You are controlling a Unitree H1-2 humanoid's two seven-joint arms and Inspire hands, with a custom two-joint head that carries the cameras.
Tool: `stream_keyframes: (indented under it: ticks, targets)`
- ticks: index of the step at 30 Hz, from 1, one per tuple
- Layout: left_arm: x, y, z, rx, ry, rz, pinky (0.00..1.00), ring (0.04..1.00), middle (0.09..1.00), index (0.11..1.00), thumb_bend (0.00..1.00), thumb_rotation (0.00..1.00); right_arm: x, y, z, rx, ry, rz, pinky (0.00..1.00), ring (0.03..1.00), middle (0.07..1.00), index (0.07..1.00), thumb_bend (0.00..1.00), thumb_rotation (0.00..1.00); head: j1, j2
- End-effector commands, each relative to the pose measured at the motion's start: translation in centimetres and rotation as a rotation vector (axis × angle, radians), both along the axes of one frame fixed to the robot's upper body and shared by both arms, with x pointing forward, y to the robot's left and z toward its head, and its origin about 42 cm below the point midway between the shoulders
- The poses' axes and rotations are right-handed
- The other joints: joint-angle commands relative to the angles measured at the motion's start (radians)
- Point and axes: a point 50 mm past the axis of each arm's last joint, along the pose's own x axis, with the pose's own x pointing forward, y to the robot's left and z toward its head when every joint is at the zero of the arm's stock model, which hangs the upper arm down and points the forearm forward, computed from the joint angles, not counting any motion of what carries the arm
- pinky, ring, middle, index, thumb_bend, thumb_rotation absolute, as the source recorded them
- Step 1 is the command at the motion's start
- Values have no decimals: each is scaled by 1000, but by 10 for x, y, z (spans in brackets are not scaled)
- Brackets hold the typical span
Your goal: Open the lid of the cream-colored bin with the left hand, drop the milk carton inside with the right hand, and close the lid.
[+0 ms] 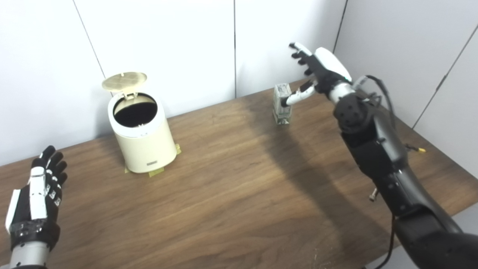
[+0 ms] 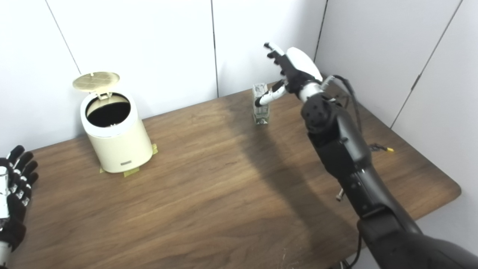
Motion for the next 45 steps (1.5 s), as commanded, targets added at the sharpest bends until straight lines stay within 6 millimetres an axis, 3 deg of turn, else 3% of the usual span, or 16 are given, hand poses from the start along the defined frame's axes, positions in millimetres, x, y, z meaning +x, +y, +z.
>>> stream_keyframes:
  ticks: [1, 7, 18, 24, 33, 45]
  targets:
    - [4, -2, 20, 17, -71, -23, 998, 977, 973, 986, 396, 1000, 13, -7, 34, -70, -77, -15, 734, 880, 910, 931, 954, 67, 1, 1]
    - [2, -10, 21, 28, -70, -43, 995, 957, 953, 964, 418, 1000, 44, -16, 21, -98, 37, -50, 755, 893, 904, 911, 973, 46, 7, 2]
    - [2, -22, 27, -18, -55, -43, 1000, 974, 958, 973, 377, 1000, 67, -16, 14, -134, 89, -70, 707, 886, 903, 892, 999, 48, 13, 3]
    - [0, -22, 23, 12, -46, -54, 1000, 975, 958, 979, 343, 1000, 71, -16, 9, -120, 89, -58, 701, 879, 900, 873, 979, 54, 17, 4]
    - [0, -23, 21, 25, -43, -63, 1000, 978, 956, 970, 317, 1000, 71, -16, 3, -106, 60, -39, 677, 771, 821, 829, 944, 1, 19, 5]
    - [-1, -22, 18, 65, -44, -82, 1000, 976, 957, 975, 295, 1000, 74, -18, -10, -134, 61, -22, 617, 693, 748, 740, 942, 17, 28, 11]
